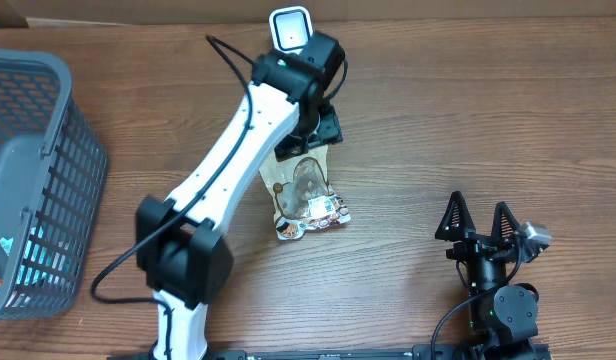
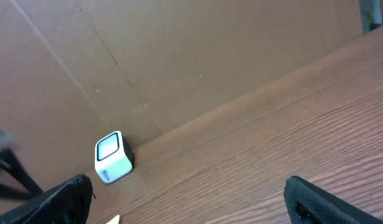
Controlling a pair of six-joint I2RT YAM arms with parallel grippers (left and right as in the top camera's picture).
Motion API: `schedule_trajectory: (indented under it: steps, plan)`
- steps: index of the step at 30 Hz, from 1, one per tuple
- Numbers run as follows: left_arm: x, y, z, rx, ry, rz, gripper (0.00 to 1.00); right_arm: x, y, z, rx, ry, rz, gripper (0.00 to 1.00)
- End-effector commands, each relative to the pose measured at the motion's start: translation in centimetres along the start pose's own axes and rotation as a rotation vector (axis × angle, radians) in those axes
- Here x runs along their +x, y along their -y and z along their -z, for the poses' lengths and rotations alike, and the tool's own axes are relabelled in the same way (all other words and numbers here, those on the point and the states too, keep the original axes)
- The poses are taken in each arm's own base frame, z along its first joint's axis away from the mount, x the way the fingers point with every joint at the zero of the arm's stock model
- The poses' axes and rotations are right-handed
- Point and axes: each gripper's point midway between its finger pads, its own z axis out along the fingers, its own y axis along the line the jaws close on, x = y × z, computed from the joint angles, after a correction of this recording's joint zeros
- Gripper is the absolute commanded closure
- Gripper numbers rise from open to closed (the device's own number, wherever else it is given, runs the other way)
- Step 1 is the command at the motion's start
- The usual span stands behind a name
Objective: Scan the item barcode
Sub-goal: 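Carry the snack bag toward the white scanner with the left gripper, then release the snack bag onto the table center with the left gripper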
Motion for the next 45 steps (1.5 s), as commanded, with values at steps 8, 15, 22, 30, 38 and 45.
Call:
schedule_trajectory:
  steps: [8, 15, 22, 30, 38, 45]
  plan:
    - [0.5, -6.9, 19.4, 0.112, 0.369, 0.050, 0.20, 0.1, 0.0, 0.0, -0.005, 0.003, 0.003, 0.00]
    - [2.9, -14.1, 26.1, 0.124, 0.511, 0.126, 0.15, 0.1, 0.0, 0.0, -0.005, 0.003, 0.003, 0.00]
    - [3.9, -19.4, 29.8, 0.067, 0.644, 0.146, 0.11, 0.1, 0.0, 0.0, -0.005, 0.003, 0.003, 0.00]
    - [4.0, -24.5, 30.3, -0.060, 0.651, 0.177, 0.11, 0.1, 0.0, 0.0, -0.005, 0.003, 0.003, 0.00]
    - [3.2, -27.9, 30.6, -0.027, 0.653, 0.247, 0.11, 0.1, 0.0, 0.0, -0.005, 0.003, 0.003, 0.00]
    - [2.1, -31.1, 29.6, -0.007, 0.607, 0.392, 0.14, 0.1, 0.0, 0.0, -0.005, 0.003, 0.003, 0.00]
